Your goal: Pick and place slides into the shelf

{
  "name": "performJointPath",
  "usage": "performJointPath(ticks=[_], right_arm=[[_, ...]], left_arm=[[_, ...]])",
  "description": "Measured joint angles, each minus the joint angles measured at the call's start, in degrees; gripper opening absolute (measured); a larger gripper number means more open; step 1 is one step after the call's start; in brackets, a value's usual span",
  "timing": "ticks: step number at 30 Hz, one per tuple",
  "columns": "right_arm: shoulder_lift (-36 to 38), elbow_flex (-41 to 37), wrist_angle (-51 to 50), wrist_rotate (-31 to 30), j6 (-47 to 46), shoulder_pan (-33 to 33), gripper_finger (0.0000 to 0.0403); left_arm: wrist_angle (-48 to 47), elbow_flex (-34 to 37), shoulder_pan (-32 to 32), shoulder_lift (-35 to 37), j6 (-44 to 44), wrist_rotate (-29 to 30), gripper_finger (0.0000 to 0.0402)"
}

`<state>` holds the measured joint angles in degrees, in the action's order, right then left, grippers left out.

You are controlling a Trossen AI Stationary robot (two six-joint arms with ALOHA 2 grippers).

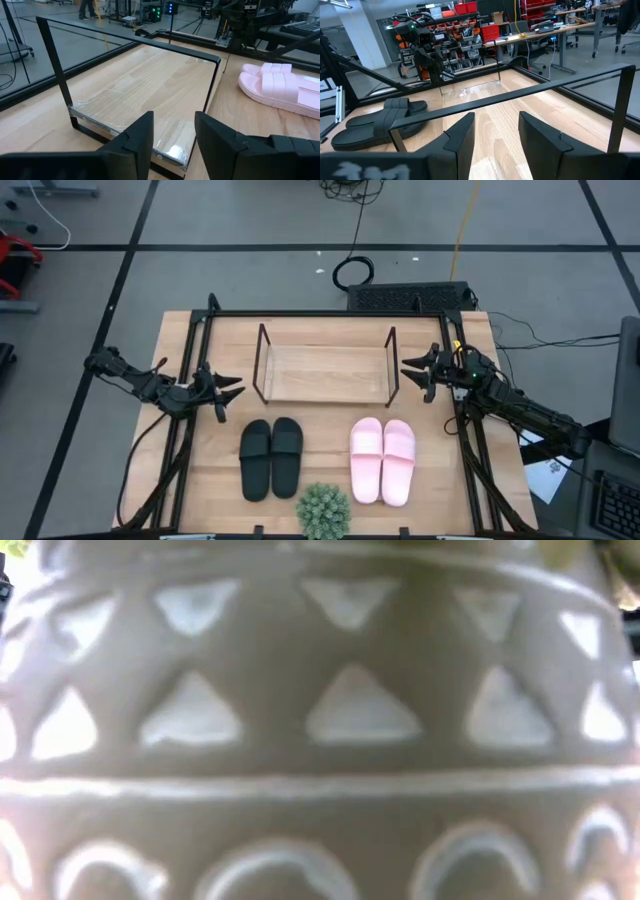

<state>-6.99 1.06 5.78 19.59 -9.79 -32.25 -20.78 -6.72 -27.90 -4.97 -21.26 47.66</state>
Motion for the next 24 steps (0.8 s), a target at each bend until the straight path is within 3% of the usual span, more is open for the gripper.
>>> performJointPath(ticks=[5,20,24], right_arm=[[0.0,0.0,0.1,0.0,0.0,0.0,0.0144],[0.0,0.0,1.8,0.0,-0.1,0.0,0.0144],[0.0,0.0,3.5,0.0,-5.0,0.0,0.0144]], left_arm=[[0.0,0.0,0.0,0.0,0.2,2.1,0.0145],[0.0,0.0,0.0,0.0,0.0,0.7,0.0145],[0.0,0.0,0.0,0.0,-0.3,0.7,0.0145]])
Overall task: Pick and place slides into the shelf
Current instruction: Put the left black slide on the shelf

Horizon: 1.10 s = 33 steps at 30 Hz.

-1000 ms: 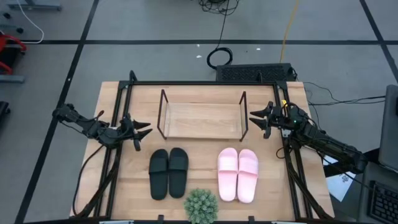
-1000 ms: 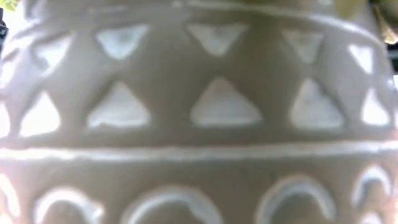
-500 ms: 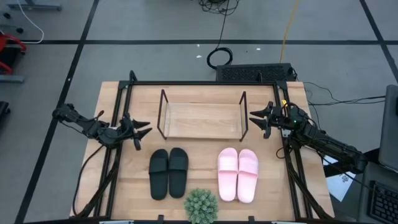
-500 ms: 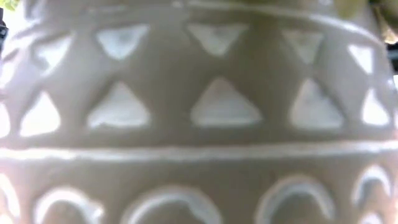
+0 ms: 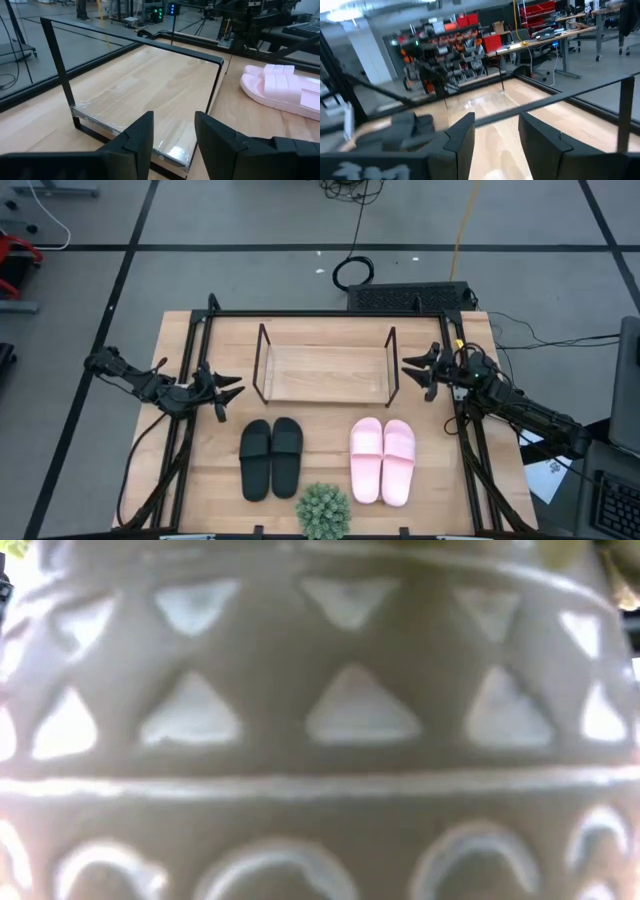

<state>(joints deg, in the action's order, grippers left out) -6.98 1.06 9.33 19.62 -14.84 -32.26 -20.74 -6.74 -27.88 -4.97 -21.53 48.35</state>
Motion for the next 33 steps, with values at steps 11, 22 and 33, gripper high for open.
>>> performJointPath(ticks=[11,22,33], right_arm=[[0.0,0.4,21.6,7.6,0.0,0.2,0.0144],[0.0,13.4,17.7,18.2,1.6,5.2,0.0144],[0.0,28.2,-12.1,16.3,7.1,10.5,0.0144]], left_arm=[[0.9,0.0,0.0,0.0,-5.6,-0.5,0.0145],[4.1,-3.2,0.0,0.0,0.5,-7.3,0.0145],[-2.0,-22.2,-4.2,-3.7,1.9,-17.3,0.0145]])
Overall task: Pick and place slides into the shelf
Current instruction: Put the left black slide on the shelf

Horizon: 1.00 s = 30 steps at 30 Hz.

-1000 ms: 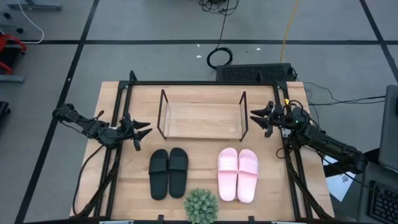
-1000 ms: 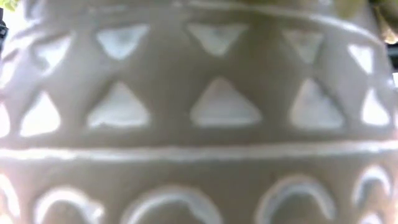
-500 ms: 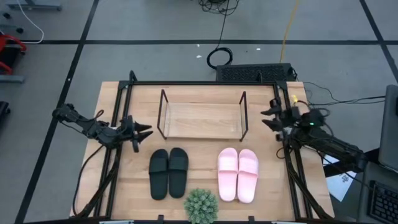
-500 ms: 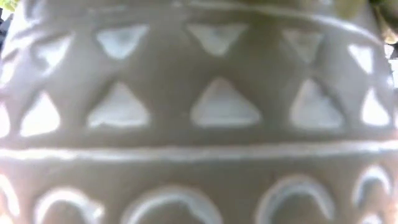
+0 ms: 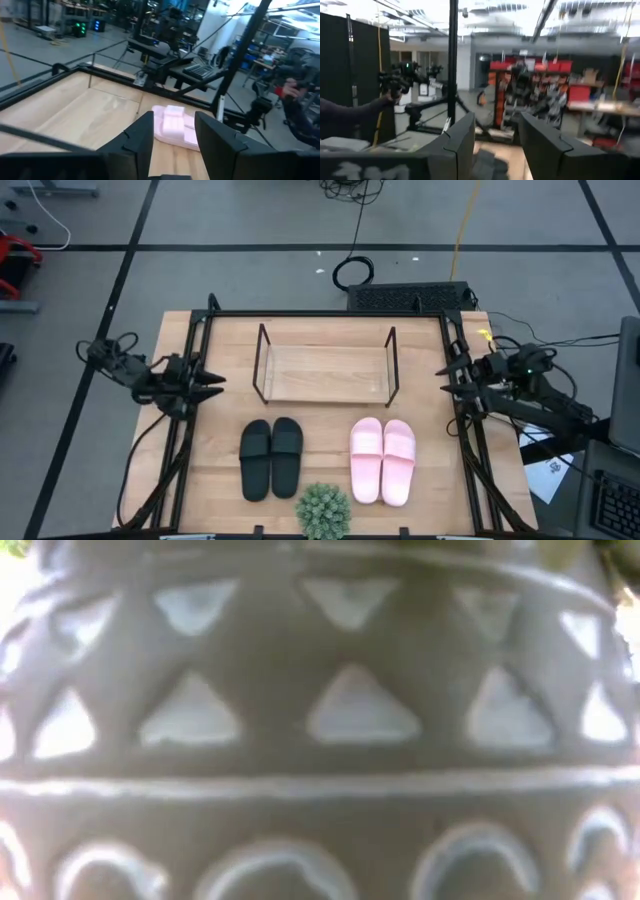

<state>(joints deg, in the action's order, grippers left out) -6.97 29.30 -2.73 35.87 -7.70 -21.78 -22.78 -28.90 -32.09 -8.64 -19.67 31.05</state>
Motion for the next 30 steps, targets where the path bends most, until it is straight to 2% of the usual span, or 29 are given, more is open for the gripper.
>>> performJointPath(ticks=[6,11,17,22,27,30], right_arm=[[-0.3,2.3,-0.6,0.4,-3.0,2.2,0.0144],[-3.0,5.9,-0.6,0.8,-1.9,4.1,0.0144],[-12.0,9.5,1.7,4.7,-0.6,7.9,0.0144],[-19.3,11.2,4.2,4.2,2.1,15.8,0.0144],[-22.5,13.8,4.9,-2.1,6.3,24.2,0.0144],[-23.1,14.8,4.0,-6.8,8.8,28.3,0.0144]], left_arm=[[-0.4,-6.5,-4.0,-12.1,-4.1,0.1,0.0145],[-0.3,-16.9,-8.5,-24.4,-4.2,2.0,0.0145],[-3.9,-33.4,-16.4,-39.9,-1.5,11.0,0.0145],[-10.4,-44.2,-23.8,-52.8,-8.2,21.8,0.0145],[-12.4,-50.8,-28.9,-64.3,-20.3,31.1,0.0145],[-13.5,-53.5,-30.7,-70.0,-26.4,31.8,0.0145]])
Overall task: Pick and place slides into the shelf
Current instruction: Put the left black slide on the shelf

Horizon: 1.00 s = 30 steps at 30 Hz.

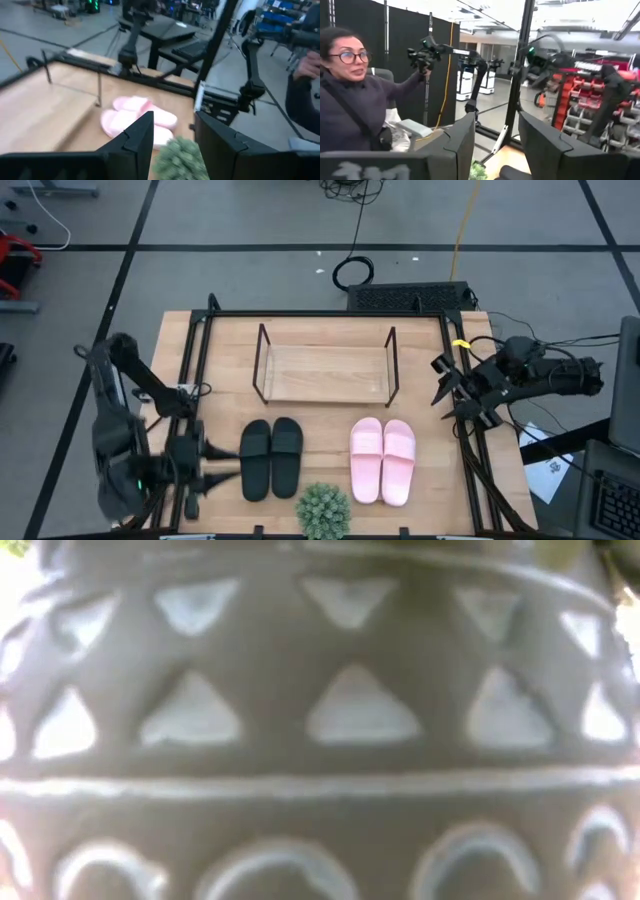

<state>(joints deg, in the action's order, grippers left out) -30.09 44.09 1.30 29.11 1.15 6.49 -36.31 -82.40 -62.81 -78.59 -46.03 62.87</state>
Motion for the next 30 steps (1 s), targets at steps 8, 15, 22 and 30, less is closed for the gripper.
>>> performJointPath(ticks=[8,15,22,30], right_arm=[[-3.4,0.1,-0.7,-11.4,1.1,9.2,0.0144],[-8.3,0.1,-0.5,-20.4,3.3,17.2,0.0144],[-8.7,0.1,0.7,-29.6,6.0,21.1,0.0144],[-8.5,0.1,0.6,-32.3,8.6,21.4,0.0144]], left_arm=[[-14.0,-3.4,0.9,-6.4,-18.3,-1.0,0.0145],[-34.4,0.9,6.6,-6.5,-50.1,-20.1,0.0145],[-37.0,8.3,8.5,-6.7,-54.6,-31.7,0.0145],[-31.7,11.6,8.3,-7.7,-54.9,-27.5,0.0145]])
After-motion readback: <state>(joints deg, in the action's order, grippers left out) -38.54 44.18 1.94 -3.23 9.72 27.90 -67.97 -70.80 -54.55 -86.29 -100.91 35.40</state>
